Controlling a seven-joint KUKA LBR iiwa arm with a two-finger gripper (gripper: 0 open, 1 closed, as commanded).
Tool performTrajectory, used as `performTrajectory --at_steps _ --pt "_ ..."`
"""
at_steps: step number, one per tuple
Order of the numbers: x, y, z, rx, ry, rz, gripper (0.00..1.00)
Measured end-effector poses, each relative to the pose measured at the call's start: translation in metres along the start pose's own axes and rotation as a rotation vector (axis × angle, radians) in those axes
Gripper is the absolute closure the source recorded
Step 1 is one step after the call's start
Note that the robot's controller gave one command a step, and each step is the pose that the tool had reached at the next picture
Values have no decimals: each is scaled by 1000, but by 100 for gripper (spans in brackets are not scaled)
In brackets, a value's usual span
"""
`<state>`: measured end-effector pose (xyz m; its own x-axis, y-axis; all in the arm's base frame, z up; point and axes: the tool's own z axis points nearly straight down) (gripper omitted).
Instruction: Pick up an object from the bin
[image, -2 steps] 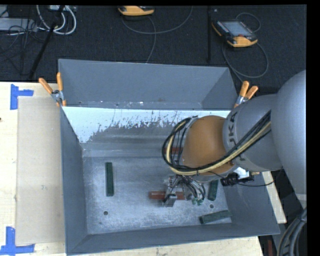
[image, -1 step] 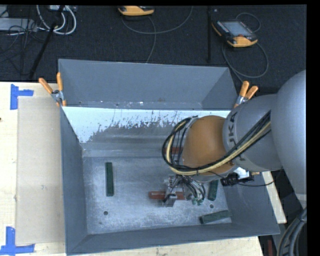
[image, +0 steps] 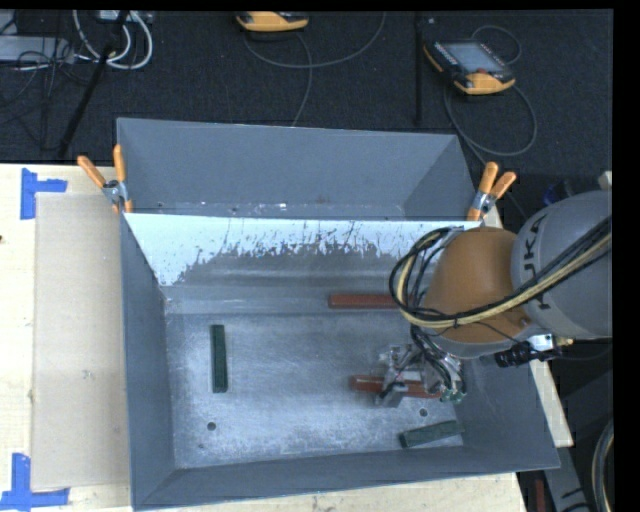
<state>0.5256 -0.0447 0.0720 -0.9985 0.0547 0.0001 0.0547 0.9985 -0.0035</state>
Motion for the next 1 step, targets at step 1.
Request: performTrajectory --at_steps 1 --pt "-21 -25 3 -4 -2 -717 100"
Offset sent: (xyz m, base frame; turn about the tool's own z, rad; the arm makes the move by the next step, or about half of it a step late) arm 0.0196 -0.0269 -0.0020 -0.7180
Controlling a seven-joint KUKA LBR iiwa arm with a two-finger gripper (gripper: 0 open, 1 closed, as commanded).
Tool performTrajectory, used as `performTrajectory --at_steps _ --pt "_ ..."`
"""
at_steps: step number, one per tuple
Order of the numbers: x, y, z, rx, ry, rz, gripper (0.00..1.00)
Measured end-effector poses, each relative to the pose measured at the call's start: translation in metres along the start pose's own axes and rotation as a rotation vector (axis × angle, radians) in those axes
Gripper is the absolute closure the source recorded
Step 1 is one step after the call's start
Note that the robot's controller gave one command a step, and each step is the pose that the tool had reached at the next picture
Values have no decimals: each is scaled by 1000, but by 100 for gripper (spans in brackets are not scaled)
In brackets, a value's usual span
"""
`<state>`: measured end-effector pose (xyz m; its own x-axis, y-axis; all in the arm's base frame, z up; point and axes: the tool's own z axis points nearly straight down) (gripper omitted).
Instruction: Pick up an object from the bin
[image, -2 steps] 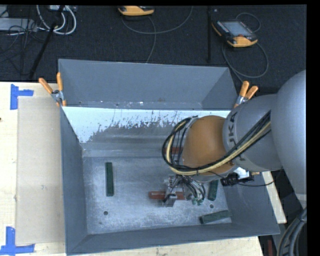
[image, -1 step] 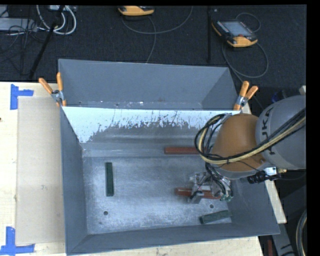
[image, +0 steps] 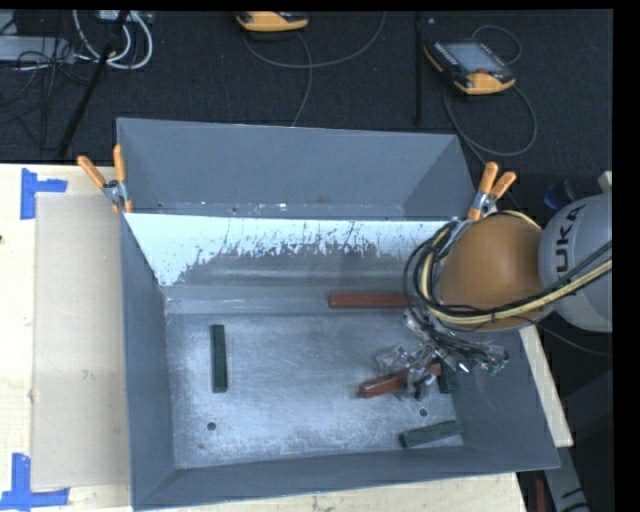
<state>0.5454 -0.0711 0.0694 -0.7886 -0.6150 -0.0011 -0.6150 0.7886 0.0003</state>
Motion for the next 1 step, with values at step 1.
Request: performTrajectory --at_steps 1 --pt "-5 -23 -123 7 -6 -3 100"
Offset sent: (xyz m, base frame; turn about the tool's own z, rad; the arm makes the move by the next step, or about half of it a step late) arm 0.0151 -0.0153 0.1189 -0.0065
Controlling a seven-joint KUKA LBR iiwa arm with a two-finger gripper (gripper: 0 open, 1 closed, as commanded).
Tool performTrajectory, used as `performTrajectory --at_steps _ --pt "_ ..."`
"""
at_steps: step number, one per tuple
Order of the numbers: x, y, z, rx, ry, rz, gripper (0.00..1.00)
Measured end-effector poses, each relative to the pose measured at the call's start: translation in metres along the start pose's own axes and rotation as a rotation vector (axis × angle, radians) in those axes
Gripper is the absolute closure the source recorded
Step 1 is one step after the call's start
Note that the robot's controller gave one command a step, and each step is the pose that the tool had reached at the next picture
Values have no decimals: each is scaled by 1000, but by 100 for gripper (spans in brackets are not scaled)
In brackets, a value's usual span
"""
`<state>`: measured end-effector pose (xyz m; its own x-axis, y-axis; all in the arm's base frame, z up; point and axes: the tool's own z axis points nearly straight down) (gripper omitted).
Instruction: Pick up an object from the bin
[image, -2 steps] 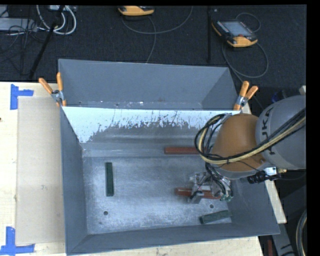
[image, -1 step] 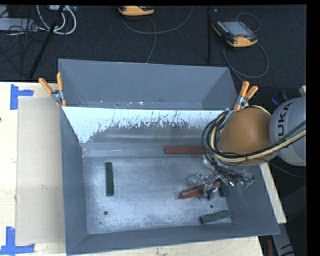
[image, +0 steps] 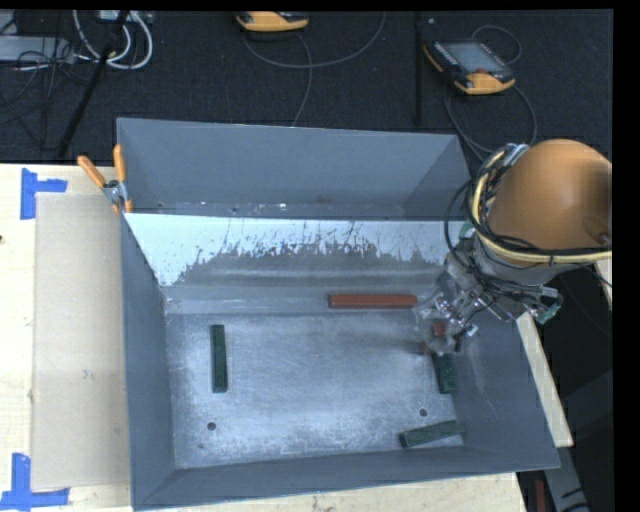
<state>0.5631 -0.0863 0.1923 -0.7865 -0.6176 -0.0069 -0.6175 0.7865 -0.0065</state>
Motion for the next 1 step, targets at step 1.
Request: performTrajectory --at_steps 1 --pt "2 1 4 -8 6 4 0"
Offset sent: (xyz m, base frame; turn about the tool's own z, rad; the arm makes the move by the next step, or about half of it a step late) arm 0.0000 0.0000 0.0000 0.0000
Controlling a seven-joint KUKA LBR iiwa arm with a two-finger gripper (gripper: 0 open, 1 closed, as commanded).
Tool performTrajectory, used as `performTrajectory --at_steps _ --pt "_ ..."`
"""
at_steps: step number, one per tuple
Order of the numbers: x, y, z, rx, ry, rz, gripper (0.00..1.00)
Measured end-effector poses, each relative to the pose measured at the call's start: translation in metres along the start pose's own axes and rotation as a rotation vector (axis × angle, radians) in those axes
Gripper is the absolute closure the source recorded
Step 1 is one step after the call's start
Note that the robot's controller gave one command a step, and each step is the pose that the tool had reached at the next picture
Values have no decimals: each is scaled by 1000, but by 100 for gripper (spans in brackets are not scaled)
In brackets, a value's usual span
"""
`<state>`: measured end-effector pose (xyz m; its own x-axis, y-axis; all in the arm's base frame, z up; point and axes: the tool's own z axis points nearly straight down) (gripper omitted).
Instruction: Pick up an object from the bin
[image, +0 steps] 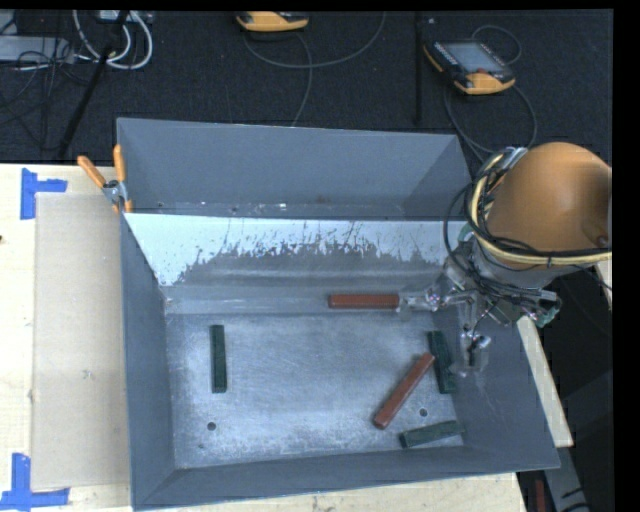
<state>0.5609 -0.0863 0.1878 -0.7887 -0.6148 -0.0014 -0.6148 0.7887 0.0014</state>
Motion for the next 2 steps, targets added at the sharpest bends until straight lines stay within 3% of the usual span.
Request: performTrajectory --at_steps 1,2 --pt "14 -17 118 -4 5 -433 0" --pt "14 -19 115 -1 2 -429 100"
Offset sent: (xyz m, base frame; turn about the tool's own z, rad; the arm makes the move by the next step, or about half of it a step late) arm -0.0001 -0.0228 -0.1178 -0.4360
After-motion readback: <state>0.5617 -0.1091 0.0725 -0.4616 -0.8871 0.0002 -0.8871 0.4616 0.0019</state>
